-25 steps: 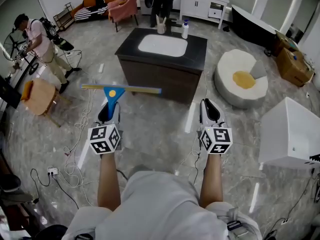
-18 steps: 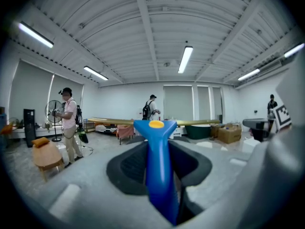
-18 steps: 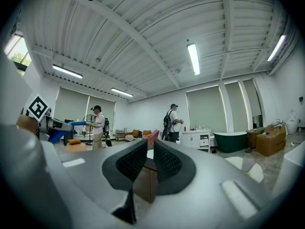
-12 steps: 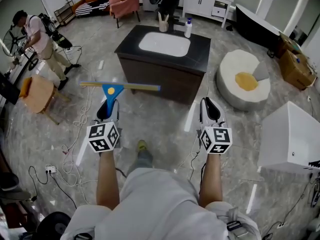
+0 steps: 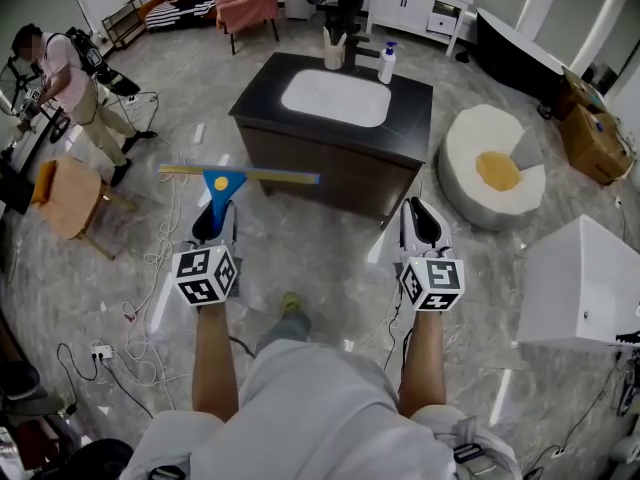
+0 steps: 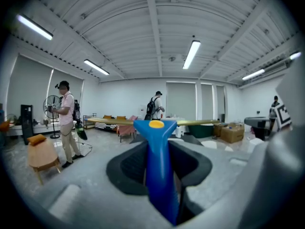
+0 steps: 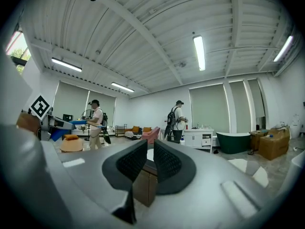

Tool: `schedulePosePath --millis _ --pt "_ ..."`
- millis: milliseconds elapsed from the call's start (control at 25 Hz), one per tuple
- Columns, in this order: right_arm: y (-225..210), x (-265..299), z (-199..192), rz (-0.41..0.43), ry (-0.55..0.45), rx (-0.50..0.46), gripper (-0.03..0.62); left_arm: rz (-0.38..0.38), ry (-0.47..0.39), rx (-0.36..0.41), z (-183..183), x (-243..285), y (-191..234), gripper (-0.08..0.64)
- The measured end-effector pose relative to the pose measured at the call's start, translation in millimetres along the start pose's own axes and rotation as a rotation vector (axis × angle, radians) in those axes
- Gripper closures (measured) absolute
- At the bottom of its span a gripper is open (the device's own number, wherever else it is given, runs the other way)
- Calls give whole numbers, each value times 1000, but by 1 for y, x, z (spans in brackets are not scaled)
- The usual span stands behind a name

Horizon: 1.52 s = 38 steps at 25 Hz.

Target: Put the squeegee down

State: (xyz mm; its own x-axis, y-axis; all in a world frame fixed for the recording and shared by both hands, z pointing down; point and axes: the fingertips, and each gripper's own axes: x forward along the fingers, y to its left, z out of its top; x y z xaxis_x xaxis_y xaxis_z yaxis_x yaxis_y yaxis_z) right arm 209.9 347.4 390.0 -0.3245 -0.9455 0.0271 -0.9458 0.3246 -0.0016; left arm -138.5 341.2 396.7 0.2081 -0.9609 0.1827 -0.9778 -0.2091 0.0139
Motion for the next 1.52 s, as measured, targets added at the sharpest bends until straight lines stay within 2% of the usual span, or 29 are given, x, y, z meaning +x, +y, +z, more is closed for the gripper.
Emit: schedulePosePath --millis 520,800,1520 --pt "46 172 20 -15 37 -30 551 -43 29 -41 26 130 122 430" --pt "72 231 18 -32 42 -27 551 -71 32 -45 28 173 171 431" --pt "58 310 9 -50 34 -4 551 -86 29 -37 34 248 202 431"
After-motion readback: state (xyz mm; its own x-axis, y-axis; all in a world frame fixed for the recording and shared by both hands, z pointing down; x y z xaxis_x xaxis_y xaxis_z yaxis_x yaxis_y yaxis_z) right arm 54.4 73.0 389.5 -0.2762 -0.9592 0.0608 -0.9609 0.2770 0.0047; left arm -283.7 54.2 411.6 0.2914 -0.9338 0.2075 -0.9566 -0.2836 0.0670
